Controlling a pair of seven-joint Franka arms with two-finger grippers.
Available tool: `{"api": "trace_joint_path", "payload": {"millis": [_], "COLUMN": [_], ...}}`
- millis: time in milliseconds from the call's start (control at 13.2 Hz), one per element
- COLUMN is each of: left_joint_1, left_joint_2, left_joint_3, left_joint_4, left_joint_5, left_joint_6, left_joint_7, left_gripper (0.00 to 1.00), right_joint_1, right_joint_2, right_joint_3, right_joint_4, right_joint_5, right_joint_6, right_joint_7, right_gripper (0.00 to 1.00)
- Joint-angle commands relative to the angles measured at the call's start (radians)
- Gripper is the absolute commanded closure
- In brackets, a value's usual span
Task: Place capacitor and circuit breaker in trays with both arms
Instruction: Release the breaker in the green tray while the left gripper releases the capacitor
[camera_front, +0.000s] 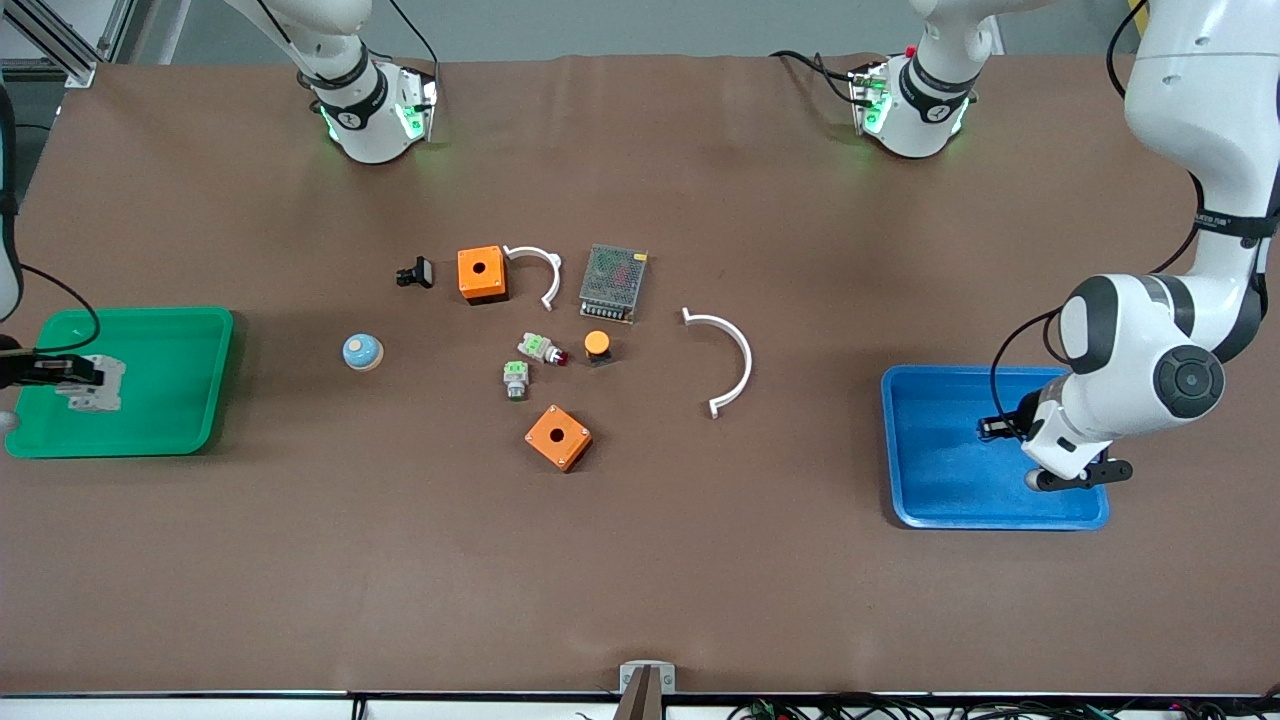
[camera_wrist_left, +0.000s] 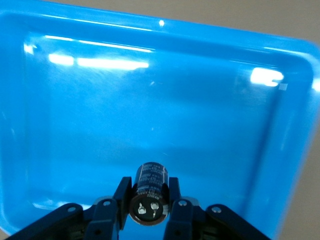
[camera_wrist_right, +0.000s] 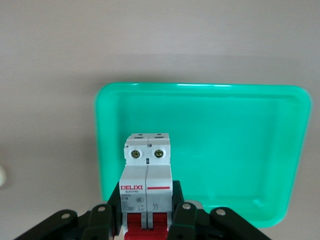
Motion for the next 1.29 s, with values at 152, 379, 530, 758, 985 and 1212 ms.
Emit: {"api": "trace_joint_path", "payload": {"millis": [152, 379, 530, 758, 985, 1212], "left_joint_1": [0.039, 0.038, 0.036, 0.025, 0.025, 0.035], "left_joint_2": [0.055, 0.053, 0.024, -0.061, -0.159, -0.271], "left_joint_3": [-0.012, -0.012, -0.016, -0.036, -0.094, -0.101], "left_joint_4": [-0.006, 0.0, 0.01, 0.063, 0.128, 0.175], "left_joint_5": [0.059, 0.057, 0.057, 0.057, 0.045, 0.042], "left_joint_6": [0.076, 0.067, 0.061, -0.086, -0.244, -0.389], "left_joint_7": [0.038, 0.041, 0.036, 0.044, 0.056, 0.074], "left_gripper": [0.89, 0.0, 0.0, 0.0, 0.0, 0.0], "right_joint_1": [-0.109, -0.123, -0.125, -0.136, -0.136, -0.139], "right_joint_2": [0.113, 0.144, 0.144, 0.144, 0.144, 0.094], "right_joint_3": [0.024, 0.024, 0.024, 0.024, 0.025, 0.025], "right_joint_4": [0.022, -0.027, -0.085, -0.151, -0.162, -0.158], "right_joint_5": [-0.03, -0.03, -0.03, -0.028, -0.028, -0.028], "right_joint_6": [0.138, 0.219, 0.279, 0.357, 0.379, 0.337], "right_joint_7": [-0.098, -0.098, -0.099, -0.098, -0.096, -0.13], "right_gripper": [0.83, 0.83, 0.83, 0.81, 0.58, 0.0]}}
